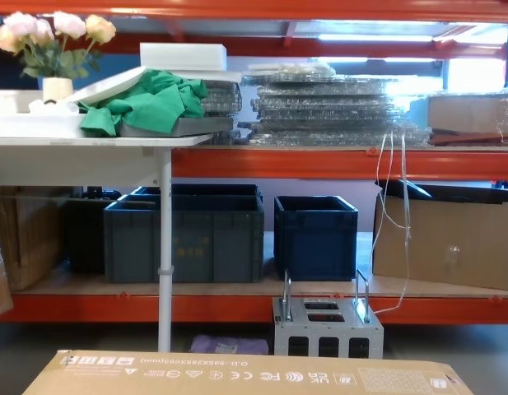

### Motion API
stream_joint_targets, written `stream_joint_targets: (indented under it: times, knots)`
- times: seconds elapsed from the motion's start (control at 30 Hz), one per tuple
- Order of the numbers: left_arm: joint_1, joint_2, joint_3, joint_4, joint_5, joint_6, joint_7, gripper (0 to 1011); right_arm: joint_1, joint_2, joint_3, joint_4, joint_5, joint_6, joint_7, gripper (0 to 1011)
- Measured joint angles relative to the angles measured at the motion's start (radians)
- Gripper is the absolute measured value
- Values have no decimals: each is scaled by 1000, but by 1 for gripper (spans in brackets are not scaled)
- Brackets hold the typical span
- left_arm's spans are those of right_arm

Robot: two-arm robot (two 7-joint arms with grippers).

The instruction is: Use one hand to grasp the basket and place it at the designated location.

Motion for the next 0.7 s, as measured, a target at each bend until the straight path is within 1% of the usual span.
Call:
stream_joint_targets:
  times: [0.23,0.33,0.37,0.43,0.5,0.53,0.6,0.63,0.67,0.7]
  knots:
    - [0,0,0,0,0,0,0,0,1,-2,-13,9,-30,37,-11,1000]
    - [0,0,0,0,0,0,0,0,0,4,-15,9,-42,56,-16,934]
    - [0,0,0,0,0,0,0,0,-1,5,-15,9,-44,58,-17,925]
    - [0,0,0,0,0,0,0,0,-2,8,-15,8,-47,61,-18,856]
    - [0,0,0,0,0,0,0,0,-4,10,-14,7,-48,63,-20,824]
    - [0,0,0,0,0,0,0,0,-5,12,-13,7,-49,63,-21,769]
    - [0,0,0,0,0,0,0,0,-7,13,-11,6,-50,64,-21,729]
    - [0,0,0,0,0,0,0,0,-8,14,-10,6,-51,64,-22,670]
    - [0,0,0,0,0,0,0,0,-8,14,-10,6,-51,64,-22,670]
    - [0,0,0,0,0,0,0,0,-9,14,-8,6,-52,65,-22,630]
